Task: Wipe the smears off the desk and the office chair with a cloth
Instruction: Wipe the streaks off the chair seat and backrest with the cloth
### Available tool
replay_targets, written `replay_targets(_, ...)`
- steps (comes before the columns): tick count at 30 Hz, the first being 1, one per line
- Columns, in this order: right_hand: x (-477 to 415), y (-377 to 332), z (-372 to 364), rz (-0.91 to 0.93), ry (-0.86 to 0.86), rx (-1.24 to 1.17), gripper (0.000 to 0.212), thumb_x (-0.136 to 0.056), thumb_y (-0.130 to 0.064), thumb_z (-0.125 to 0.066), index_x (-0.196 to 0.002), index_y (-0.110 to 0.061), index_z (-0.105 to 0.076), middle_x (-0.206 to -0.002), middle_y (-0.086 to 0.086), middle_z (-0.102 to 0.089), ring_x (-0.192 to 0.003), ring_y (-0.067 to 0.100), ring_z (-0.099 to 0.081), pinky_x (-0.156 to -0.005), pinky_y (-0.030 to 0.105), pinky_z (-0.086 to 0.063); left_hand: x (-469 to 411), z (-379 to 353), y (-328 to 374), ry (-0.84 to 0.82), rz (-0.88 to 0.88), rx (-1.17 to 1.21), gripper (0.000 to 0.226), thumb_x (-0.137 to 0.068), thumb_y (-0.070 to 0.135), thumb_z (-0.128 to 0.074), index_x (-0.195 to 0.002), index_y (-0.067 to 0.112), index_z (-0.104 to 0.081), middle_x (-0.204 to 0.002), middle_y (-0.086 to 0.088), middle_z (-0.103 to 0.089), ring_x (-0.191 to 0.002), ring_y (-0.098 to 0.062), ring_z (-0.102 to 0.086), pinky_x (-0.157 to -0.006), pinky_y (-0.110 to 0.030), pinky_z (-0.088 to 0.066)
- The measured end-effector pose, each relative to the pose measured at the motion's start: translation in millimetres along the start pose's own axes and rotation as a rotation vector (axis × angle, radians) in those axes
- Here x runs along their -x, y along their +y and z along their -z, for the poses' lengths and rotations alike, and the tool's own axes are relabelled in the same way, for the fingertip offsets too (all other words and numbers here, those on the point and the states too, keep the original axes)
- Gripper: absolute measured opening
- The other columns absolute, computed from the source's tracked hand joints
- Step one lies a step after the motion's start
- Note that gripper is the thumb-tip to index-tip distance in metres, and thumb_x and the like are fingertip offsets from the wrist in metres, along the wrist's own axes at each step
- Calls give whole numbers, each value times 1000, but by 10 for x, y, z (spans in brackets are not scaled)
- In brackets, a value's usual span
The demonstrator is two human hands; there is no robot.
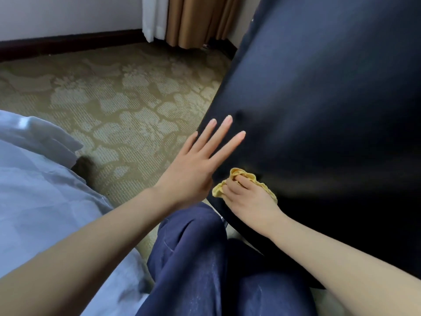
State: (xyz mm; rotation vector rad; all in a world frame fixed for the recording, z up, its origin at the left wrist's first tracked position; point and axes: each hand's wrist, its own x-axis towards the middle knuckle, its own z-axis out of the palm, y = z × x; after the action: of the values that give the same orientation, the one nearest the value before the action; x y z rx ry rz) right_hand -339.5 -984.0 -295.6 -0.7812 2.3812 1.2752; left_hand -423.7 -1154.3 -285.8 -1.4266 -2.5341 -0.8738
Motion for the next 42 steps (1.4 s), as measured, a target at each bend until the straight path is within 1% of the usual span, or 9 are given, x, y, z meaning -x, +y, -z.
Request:
replay_targets(3,496,1,-26,-78,150,-108,20,-84,-29,-60,-95,-22,-75,-104,-8,-70,-106,8,-62,-99,26,-41,-62,-38,140,-56,-66,-149,103,-72,-6,-47,-145,30,16,-154,0,21,-147,-28,9,-117,-44,-8)
replay_targets(7,1096,88,-89,-171,229,-69,42,-87,-12,-35,-98,-18,-75,-106,-2,-70,-102,16,-65,-97,32,-32,-127,-85,229,-118,-13,-234,109,-76,1,-52,-135,33,34,-151,2,31,-146,-29,13,-117,-44,-4)
replay_targets(12,1346,389,158,-324,476,-57,37,-91,-9,-40,-103,-18,-74,-106,-1,-70,-97,18,-67,-91,32,-35,-167,-40,192,-167,11,-258,114,-77,3,-52,-128,39,44,-156,-1,25,-147,-26,11,-116,-46,-9)
replay_targets(19,995,658,479,-583,722,42,21,-94,-15,-54,-93,-24,-73,-98,-7,-69,-97,17,-63,-90,32,-33,-218,-43,160,-168,50,-236,113,-79,1,-51,-129,39,42,-155,-1,30,-147,-24,11,-117,-45,-7)
replay_targets(24,606,551,385,-630,634,38,21,-91,-17,-53,-95,-27,-71,-96,-9,-67,-99,14,-63,-93,32,-31,-313,-93,133,-146,107,-178,108,-81,-2,-52,-139,32,34,-156,-6,28,-147,-25,6,-117,-44,-11)
replay_targets(28,341,270,152,-511,452,49,23,-85,-21,-55,-101,-26,-72,-97,-9,-67,-102,12,-62,-97,32,-28,-379,-94,91,-132,124,-151,104,-78,-5,-49,-148,27,22,-157,-5,23,-147,-25,3,-116,-45,-14)
replay_targets(33,421,-193,-249,-277,251,56,33,-86,-32,-55,-115,-25,-68,-110,-11,-66,-111,10,-57,-106,34,-30,-366,-87,67,-166,110,-158,108,-75,-5,-51,-148,28,22,-157,-4,23,-147,-25,1,-115,-46,-14)
replay_targets(36,645,-372,-426,-157,194,31,27,-87,-26,-53,-106,-22,-71,-105,-9,-66,-106,12,-59,-103,34,-25,-358,-85,92,-180,120,-155,108,-75,-6,-50,-147,29,23,-157,-3,25,-147,-24,0,-115,-46,-13)
replay_targets(42,1298,-419,-591,-76,150,62,24,-73,-26,-74,-95,-17,-76,-99,-4,-70,-101,15,-64,-102,35,-28,-347,-84,152,-194,148,-152,110,-74,-6,-51,-147,28,24,-156,-4,26,-146,-28,-9,-114,-45,-18)
